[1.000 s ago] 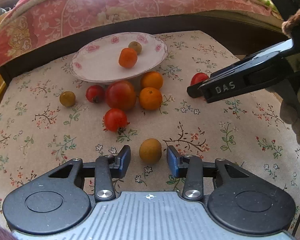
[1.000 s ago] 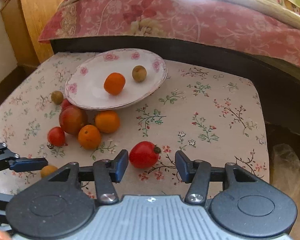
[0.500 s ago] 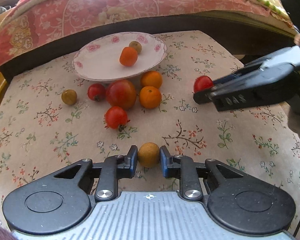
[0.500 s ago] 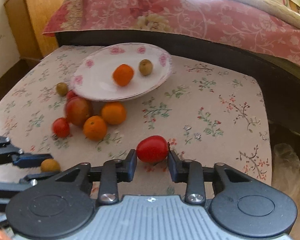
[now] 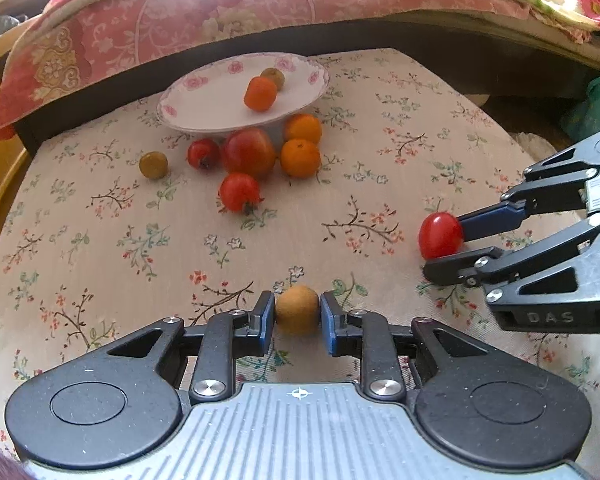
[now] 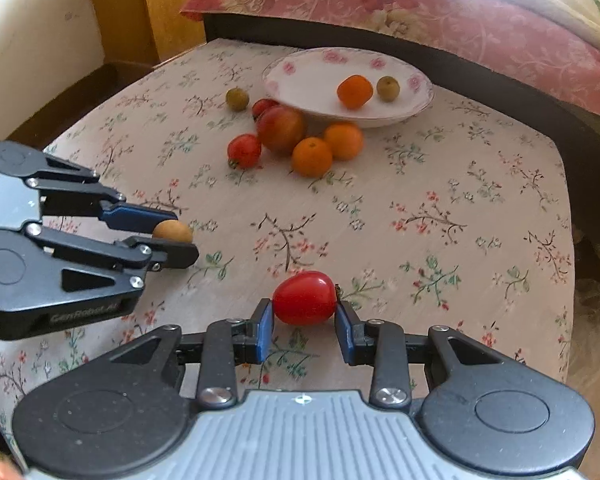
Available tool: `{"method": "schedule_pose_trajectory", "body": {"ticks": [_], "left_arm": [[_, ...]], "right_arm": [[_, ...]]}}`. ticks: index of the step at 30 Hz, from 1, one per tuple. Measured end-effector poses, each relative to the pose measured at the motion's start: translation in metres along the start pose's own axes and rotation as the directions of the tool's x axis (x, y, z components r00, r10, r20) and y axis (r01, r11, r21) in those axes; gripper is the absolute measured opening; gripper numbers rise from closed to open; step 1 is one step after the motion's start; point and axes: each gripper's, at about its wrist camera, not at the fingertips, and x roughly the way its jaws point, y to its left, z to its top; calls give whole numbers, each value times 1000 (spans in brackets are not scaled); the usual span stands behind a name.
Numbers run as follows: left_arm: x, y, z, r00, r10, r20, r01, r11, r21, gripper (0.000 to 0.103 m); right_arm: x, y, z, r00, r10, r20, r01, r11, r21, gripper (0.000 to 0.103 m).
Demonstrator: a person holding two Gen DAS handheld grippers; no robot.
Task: Organize fruits
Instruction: 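Grasp a brown fruit with the left gripper while the right gripper grasps a red tomato, then carry the brown fruit and red tomato over the white plate with both grippers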
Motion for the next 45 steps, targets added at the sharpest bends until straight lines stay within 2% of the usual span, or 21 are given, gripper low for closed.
{"method": "schedule_pose_trajectory", "body": {"ticks": [5, 7, 13, 24, 28, 29, 31, 33, 34, 39, 45], "left_arm": [[-1, 3, -1, 1000, -2, -1, 2, 1000, -1, 40], [-2, 3, -2, 1000, -2, -4, 2, 1000, -1, 43], [-7, 5, -5, 1000, 0, 2, 0, 1000, -21, 53], [-5, 5, -4, 1000, -3, 3, 3, 1000, -26, 55], [-4, 5, -4, 1000, 1, -3, -1, 1000, -31, 52], [-3, 5, -4, 1000, 0, -6, 0, 999, -32, 49], [-2, 5, -4, 1000, -8, -16, 7, 999, -34, 35], [-2, 3, -3, 1000, -14, -19, 14, 999, -31, 32], [-2, 2, -2, 1000, -13, -19, 13, 1000, -26, 32], [-2, -1, 4, 1000, -13, -11, 13, 1000, -26, 32], [-7, -1, 19, 1000, -16, 27, 17, 999, -45, 32]], "right_arm": [[1, -2, -2, 1000, 8, 4, -8, 1000, 10, 39], [0, -2, -2, 1000, 10, 2, -10, 1000, 7, 44], [-6, -4, -4, 999, 25, 23, -25, 1000, 12, 49], [-6, -2, -6, 999, 28, 17, -28, 1000, 12, 49], [-6, 0, -7, 1000, 26, 13, -26, 1000, 12, 49], [-7, 0, -7, 1000, 25, 13, -25, 1000, 14, 49], [-6, -1, -7, 1000, 16, 5, -17, 1000, 22, 48], [-4, -3, -6, 1000, 1, -6, -1, 999, 33, 41], [-4, -4, -6, 1000, 2, -10, -2, 999, 39, 38], [-3, -4, -2, 1000, -12, -11, 12, 999, 45, 37], [-9, -7, 13, 999, -18, 37, 16, 998, 63, 37]]}}
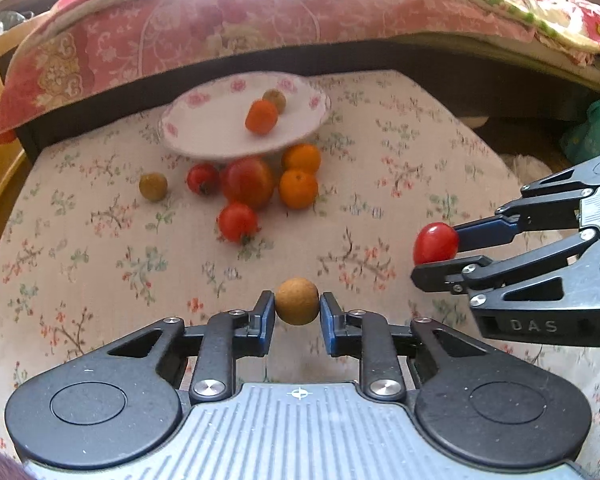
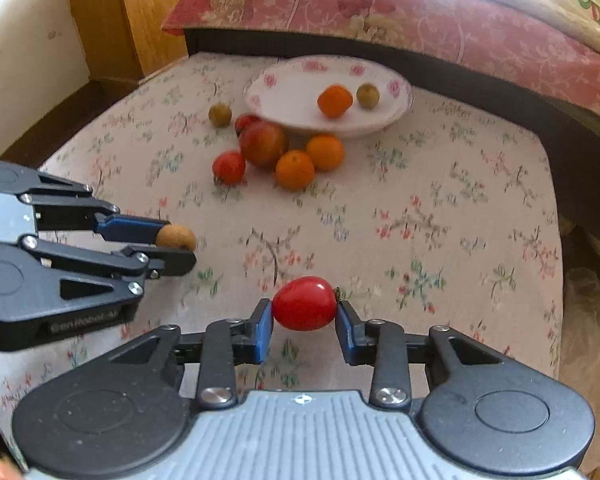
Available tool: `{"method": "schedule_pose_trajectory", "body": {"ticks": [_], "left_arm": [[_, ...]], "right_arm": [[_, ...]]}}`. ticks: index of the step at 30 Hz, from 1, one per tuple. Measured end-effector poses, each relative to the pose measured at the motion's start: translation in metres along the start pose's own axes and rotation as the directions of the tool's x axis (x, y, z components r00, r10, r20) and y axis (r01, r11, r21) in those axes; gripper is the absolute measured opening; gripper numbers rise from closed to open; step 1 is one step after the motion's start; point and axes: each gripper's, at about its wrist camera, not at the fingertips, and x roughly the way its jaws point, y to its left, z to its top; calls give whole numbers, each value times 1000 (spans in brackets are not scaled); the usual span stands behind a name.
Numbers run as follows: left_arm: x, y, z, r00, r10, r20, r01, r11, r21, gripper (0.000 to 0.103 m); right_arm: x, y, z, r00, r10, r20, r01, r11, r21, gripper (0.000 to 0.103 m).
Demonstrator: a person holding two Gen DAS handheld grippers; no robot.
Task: Organize fruits
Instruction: 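Carry the brown fruit and red tomato over the white plate with both grippers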
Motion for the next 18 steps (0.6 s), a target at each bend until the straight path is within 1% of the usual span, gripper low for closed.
{"method": "schedule_pose_trajectory", "body": {"ticks": [7, 9, 12, 18], "left_arm": [[-1, 3, 13, 1000, 6, 29, -5, 1000, -18, 31], [-1, 4, 16, 999, 19, 36, -19, 1000, -20, 32], [1, 11, 22, 999, 21, 44, -19, 999, -42, 32], [1, 19, 34, 997, 42, 65, -38, 998, -56, 31]], "right_arm": [[1, 3, 20, 999, -8, 40, 8, 1000, -4, 37], [1, 5, 27, 999, -8, 51, 9, 1000, -8, 37], [1, 6, 34, 998, -10, 69, 11, 1000, -6, 37], [3, 6, 48, 996, -15, 93, 16, 1000, -1, 37]]}}
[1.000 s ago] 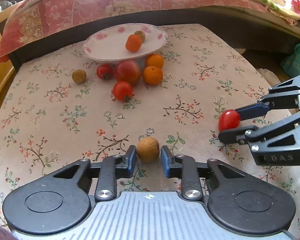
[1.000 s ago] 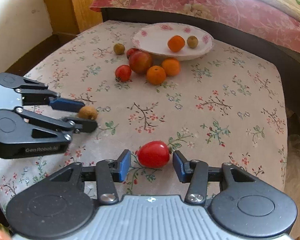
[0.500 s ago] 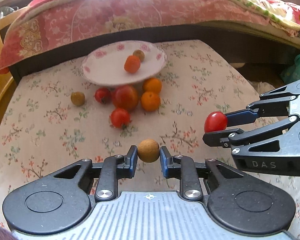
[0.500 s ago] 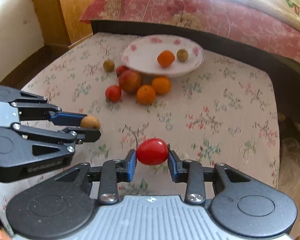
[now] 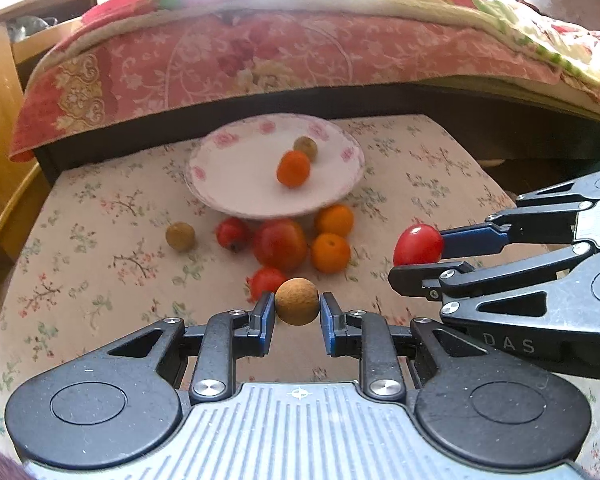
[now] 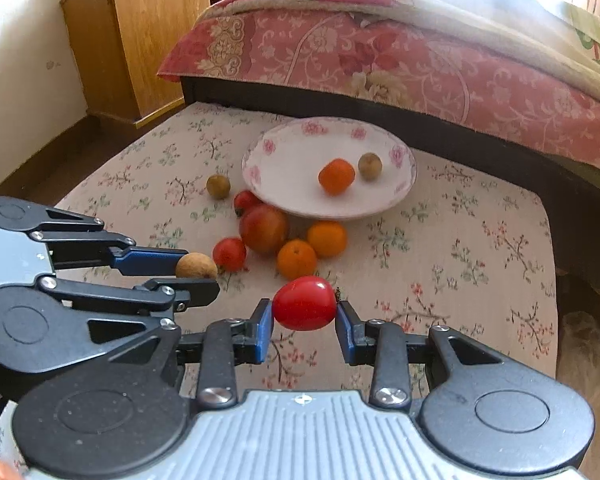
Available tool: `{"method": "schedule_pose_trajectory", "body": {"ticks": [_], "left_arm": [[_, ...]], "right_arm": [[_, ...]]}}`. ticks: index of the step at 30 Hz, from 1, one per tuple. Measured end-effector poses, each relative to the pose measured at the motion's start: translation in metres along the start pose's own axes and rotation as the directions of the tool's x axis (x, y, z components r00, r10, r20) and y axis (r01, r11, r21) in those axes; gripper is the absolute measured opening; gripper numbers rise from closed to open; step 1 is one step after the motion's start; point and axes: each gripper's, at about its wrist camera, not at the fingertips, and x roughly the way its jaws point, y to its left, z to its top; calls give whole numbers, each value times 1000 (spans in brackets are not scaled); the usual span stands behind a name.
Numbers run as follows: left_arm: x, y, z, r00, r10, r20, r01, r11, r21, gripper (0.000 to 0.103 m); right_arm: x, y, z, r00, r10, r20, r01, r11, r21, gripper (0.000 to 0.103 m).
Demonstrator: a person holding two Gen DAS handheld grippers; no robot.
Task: Organize fruits
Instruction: 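Carry the brown fruit and red tomato over the white plate with both grippers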
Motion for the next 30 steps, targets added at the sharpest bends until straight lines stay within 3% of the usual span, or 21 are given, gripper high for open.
{"method": "schedule_pose_trajectory", "body": {"ticks": [13, 30], "left_arm": [[15, 9, 41, 997, 41, 58, -41, 999, -1, 30], [33, 12, 59, 996, 69, 57, -70, 998, 9, 30]], "right_arm": [[14, -19, 37, 998, -19, 65, 17, 999, 35, 37], [34, -34, 54, 997, -27, 67, 23, 998, 57, 37]]}}
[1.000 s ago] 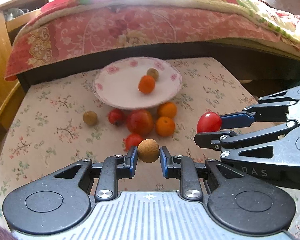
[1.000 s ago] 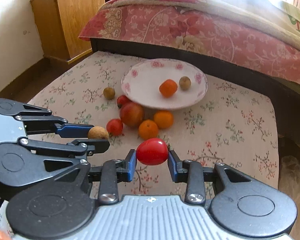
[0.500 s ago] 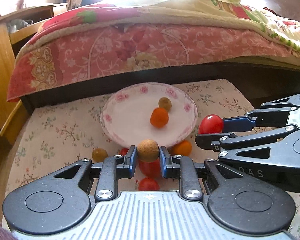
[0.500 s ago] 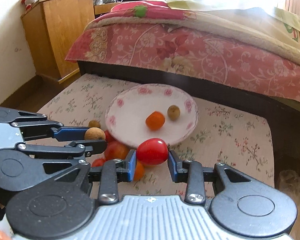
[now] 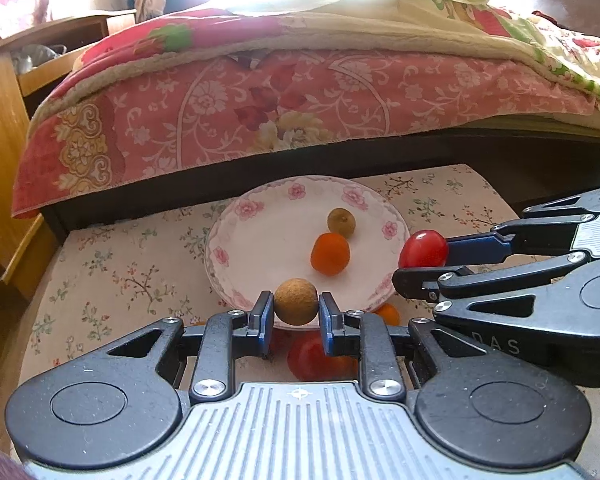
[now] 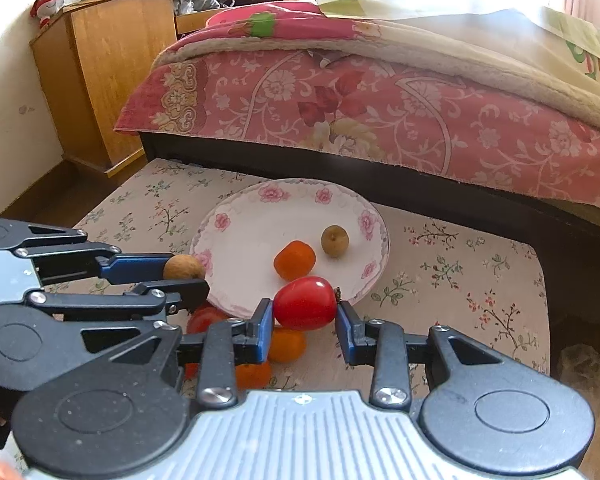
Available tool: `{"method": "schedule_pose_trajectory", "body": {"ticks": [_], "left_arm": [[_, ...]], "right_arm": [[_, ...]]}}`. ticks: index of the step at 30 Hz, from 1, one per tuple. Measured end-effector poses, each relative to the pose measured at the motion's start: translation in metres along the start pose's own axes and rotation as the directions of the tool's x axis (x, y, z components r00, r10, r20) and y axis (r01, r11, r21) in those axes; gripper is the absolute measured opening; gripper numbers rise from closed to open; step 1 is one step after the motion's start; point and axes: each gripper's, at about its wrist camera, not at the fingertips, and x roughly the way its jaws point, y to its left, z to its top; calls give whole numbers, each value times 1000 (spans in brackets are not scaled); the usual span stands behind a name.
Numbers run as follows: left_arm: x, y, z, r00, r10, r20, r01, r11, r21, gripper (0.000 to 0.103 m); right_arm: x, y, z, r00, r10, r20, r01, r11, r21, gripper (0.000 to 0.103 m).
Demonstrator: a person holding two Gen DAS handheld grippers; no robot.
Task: Organize fruits
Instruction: 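Carry the brown fruit and red tomato over the white plate with both grippers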
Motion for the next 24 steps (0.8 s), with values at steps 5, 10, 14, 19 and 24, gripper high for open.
{"method": "schedule_pose_trajectory", "body": {"ticks": [5, 10, 14, 19, 24], "left_arm": [[9, 2, 5, 1000, 10, -4, -10, 1000, 4, 30], [18, 3, 9, 1000, 16, -9, -16, 1000, 11, 30], [27, 4, 10, 1000, 19, -16, -19, 1000, 15, 30], [37, 6, 9, 999, 29, -29, -28, 1000, 12, 30], [44, 7, 7, 999, 33, -39, -33, 999, 14, 30]], "right_arm": [[10, -3, 5, 1000, 1, -2, -1, 1000, 1, 37], [20, -6, 8, 1000, -5, -3, 5, 1000, -3, 37], [27, -8, 10, 1000, -11, -9, 11, 1000, -10, 37], [37, -9, 11, 1000, -14, -17, 13, 1000, -15, 37], [46, -10, 11, 1000, -12, -28, 12, 1000, -13, 37]]}}
